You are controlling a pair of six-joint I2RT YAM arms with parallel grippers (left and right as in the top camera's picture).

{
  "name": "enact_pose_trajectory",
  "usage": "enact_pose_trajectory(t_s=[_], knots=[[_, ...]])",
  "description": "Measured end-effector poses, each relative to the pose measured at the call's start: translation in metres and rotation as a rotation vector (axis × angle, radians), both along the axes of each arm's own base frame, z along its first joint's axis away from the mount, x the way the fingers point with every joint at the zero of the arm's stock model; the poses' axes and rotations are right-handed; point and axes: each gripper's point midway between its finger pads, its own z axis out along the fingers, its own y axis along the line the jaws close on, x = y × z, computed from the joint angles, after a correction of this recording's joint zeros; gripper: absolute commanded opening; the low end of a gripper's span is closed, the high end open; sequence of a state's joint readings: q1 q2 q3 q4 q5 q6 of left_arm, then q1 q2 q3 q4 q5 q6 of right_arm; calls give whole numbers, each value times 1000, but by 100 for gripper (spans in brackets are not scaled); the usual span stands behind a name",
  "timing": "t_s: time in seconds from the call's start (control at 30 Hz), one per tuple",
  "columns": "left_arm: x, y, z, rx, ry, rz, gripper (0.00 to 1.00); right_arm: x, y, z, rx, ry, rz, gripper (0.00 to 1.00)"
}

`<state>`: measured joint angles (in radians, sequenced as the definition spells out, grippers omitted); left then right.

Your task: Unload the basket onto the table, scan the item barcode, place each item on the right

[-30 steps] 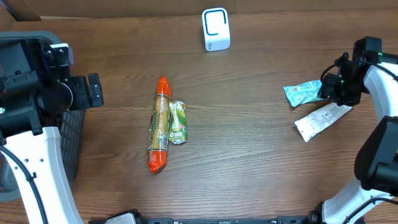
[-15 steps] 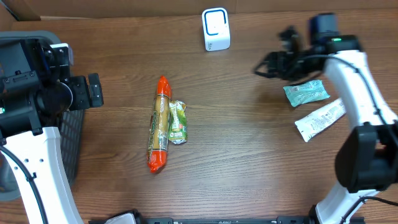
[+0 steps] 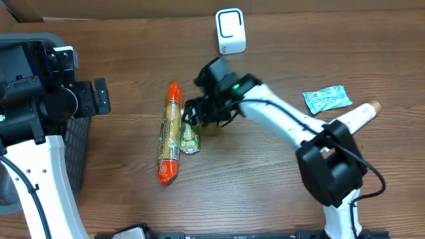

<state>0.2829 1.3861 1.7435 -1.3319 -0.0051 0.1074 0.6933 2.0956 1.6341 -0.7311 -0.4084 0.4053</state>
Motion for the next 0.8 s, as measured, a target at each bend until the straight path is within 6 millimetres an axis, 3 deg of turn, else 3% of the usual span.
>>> enact_pose_trajectory(t_s=[0.3,0.53,0.8], knots=[[0,0,0,0,0,0,100,5,2,-22,-117,-42,-124,66],[0,0,0,0,0,0,100,6,9,-40,-114,-14,-145,66],[0,0,0,0,0,0,99,-6,18,-49,-109,21,-125,30]])
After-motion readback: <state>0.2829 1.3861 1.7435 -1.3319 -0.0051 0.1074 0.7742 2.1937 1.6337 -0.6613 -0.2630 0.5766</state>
